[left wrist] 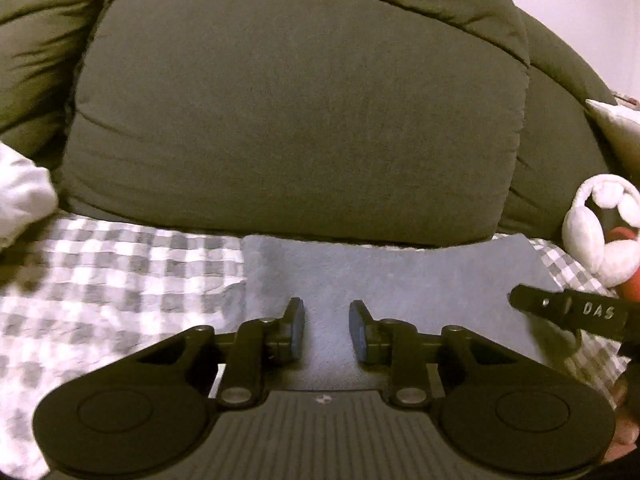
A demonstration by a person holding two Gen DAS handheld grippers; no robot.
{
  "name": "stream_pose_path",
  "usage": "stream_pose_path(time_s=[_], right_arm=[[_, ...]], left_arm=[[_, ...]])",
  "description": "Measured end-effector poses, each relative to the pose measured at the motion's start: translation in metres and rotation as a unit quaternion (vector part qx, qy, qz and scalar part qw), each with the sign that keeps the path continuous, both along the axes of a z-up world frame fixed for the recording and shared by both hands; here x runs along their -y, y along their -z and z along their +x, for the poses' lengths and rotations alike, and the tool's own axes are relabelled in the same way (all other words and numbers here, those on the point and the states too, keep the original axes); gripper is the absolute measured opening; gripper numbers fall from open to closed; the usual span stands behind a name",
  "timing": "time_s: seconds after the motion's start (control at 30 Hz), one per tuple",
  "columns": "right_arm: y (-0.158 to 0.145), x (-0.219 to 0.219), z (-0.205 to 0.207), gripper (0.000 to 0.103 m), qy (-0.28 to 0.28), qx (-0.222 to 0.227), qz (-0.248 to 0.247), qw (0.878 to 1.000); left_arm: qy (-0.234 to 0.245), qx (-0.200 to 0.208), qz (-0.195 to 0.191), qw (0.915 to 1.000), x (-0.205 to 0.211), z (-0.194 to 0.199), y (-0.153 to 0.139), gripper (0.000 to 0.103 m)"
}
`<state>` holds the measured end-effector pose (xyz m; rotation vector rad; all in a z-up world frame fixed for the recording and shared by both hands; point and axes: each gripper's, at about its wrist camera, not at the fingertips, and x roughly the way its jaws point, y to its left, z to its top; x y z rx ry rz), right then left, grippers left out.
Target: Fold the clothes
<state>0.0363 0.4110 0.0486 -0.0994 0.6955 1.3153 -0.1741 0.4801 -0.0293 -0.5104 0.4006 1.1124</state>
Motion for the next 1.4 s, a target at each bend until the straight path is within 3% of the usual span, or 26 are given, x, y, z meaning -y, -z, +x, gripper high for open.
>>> stream_pose_path(time_s=[0.2, 0.6, 0.8, 1.1, 1.4], right_arm=[[-0.014, 0.024, -0.011, 0.034, -0.022, 0.000, -0.002, 1.000], [-0.028, 0.045, -0.017, 0.035, -0.046, 0.042, -0.134, 0.989], [-0.024, 0.057, -0.042, 0.041, -0.054, 0.056, -0.142, 0.987], [-0.015, 0.074, -0.081, 0.050, -0.062, 0.079, -0.151, 0.983], [-0.017, 0.080, -0.088, 0.053, -0.052, 0.075, -0.158, 0.983]], left_arm=[[0.009, -0.010, 0.000, 0.9999, 0.029, -0.021, -0.003, 0.027], [0.001, 0.009, -0.042, 0.9991, 0.048, -0.050, -0.011, 0.027], [0.013, -0.011, -0.070, 0.9974, 0.073, -0.043, -0.006, 0.028], [0.001, -0.054, -0.062, 0.9966, 0.097, -0.032, -0.008, 0.028], [-0.018, -0.082, -0.060, 0.9947, 0.105, -0.032, -0.011, 0.028]])
